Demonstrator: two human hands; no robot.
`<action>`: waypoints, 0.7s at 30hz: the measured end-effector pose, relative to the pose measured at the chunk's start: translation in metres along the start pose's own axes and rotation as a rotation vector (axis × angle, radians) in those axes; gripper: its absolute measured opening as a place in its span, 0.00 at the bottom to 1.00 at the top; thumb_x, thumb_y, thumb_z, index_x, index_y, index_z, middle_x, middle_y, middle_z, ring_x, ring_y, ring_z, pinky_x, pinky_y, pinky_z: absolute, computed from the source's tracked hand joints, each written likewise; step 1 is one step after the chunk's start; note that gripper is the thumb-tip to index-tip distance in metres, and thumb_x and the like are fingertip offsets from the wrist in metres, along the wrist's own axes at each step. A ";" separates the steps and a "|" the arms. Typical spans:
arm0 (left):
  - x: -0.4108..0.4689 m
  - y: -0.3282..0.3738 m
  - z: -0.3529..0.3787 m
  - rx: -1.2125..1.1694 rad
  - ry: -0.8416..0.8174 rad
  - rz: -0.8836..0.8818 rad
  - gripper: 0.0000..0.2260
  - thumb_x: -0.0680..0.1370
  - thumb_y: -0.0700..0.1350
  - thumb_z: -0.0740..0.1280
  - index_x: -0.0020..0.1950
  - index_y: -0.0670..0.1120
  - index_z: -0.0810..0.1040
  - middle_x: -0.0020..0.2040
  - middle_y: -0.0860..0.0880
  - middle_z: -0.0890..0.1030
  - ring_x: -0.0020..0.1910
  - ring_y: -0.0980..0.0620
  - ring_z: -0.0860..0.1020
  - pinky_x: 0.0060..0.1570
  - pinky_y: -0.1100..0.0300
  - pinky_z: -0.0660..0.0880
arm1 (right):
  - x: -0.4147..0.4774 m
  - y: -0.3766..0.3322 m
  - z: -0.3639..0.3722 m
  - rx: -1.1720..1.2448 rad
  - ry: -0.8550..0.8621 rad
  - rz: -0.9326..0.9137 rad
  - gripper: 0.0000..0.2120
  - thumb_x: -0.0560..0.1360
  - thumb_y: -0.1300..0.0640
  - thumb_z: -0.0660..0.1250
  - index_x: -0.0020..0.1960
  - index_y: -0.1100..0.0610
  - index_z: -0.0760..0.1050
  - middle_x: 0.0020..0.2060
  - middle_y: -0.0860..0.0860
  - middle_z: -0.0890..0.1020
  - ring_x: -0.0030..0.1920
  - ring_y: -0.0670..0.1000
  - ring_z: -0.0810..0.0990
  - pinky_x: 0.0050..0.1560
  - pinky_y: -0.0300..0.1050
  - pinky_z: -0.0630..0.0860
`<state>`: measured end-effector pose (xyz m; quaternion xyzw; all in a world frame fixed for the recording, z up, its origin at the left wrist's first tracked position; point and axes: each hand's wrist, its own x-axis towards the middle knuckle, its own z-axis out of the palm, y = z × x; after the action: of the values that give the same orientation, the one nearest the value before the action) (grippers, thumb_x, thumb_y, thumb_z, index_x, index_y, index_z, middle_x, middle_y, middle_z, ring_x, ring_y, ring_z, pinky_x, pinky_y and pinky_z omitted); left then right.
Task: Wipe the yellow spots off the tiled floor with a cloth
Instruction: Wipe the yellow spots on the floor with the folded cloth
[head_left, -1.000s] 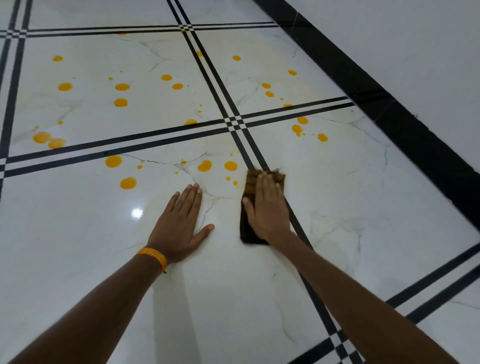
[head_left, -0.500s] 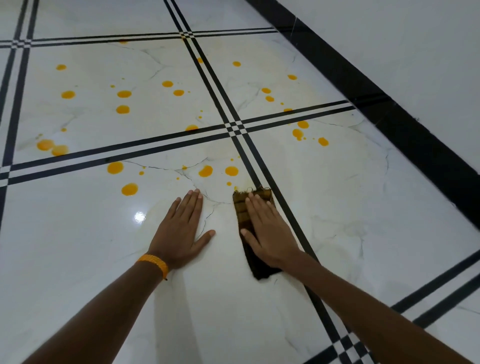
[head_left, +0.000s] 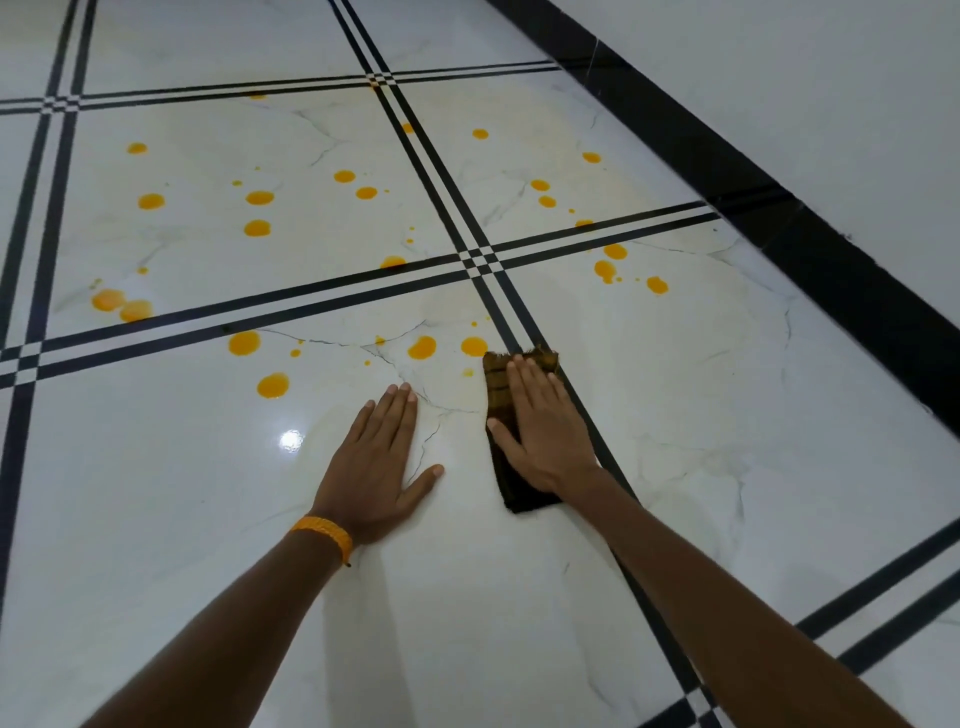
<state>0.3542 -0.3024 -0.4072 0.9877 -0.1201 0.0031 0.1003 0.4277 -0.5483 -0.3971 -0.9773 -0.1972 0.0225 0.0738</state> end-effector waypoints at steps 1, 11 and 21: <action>0.002 0.000 -0.002 0.001 0.003 -0.001 0.39 0.80 0.67 0.45 0.81 0.41 0.44 0.82 0.44 0.46 0.81 0.49 0.43 0.79 0.49 0.49 | 0.008 -0.009 0.001 0.009 0.022 0.072 0.39 0.80 0.36 0.45 0.82 0.60 0.48 0.82 0.56 0.52 0.82 0.53 0.47 0.81 0.53 0.46; -0.008 -0.006 0.001 -0.028 0.028 -0.114 0.44 0.78 0.70 0.45 0.81 0.39 0.47 0.82 0.42 0.50 0.81 0.46 0.47 0.79 0.46 0.51 | 0.003 0.001 -0.001 0.005 -0.020 -0.044 0.37 0.81 0.39 0.47 0.82 0.60 0.48 0.82 0.55 0.52 0.82 0.52 0.47 0.81 0.54 0.47; -0.006 -0.001 -0.001 -0.007 0.032 -0.092 0.43 0.78 0.69 0.47 0.81 0.37 0.49 0.81 0.40 0.52 0.81 0.45 0.49 0.79 0.46 0.52 | -0.060 0.068 -0.012 0.013 0.017 -0.152 0.35 0.81 0.43 0.54 0.82 0.61 0.53 0.81 0.56 0.57 0.81 0.54 0.54 0.79 0.57 0.56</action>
<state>0.3486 -0.2998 -0.4064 0.9916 -0.0730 0.0141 0.1060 0.3990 -0.6349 -0.3951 -0.9592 -0.2701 0.0098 0.0831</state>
